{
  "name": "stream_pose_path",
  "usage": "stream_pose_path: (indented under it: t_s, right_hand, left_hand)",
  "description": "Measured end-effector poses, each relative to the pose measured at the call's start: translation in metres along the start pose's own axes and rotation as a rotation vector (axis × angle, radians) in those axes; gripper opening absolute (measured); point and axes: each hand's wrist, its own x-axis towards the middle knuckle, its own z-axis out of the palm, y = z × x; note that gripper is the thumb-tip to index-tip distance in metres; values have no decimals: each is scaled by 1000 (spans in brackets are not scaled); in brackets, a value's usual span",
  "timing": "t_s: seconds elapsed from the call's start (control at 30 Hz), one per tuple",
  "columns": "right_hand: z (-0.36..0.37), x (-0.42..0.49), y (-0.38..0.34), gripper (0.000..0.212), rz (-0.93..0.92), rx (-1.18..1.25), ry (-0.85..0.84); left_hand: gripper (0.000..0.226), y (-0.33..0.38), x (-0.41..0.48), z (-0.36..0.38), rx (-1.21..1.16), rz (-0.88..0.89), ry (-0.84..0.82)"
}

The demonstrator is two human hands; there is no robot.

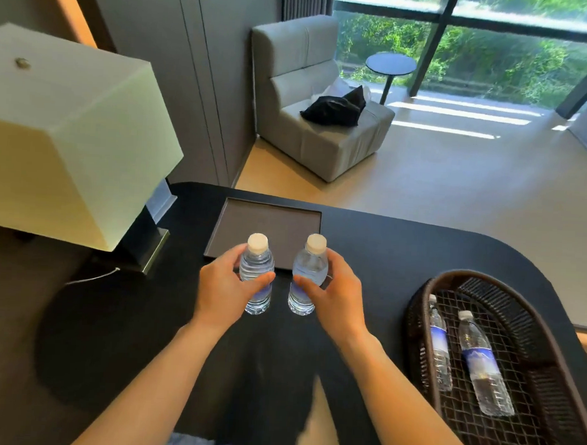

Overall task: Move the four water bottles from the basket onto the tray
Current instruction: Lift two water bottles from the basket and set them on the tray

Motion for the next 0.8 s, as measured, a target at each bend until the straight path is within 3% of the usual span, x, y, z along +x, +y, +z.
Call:
stream_pose_path:
  t_s: [0.43,0.8]
  right_hand:
    - [136,208,12,59,19,-39,9]
    - [196,308,35,61,9,-37,30]
  left_hand:
    - [55,-99,219,-11,-2,-133,108]
    - [56,-155,314,13,4,-92,122]
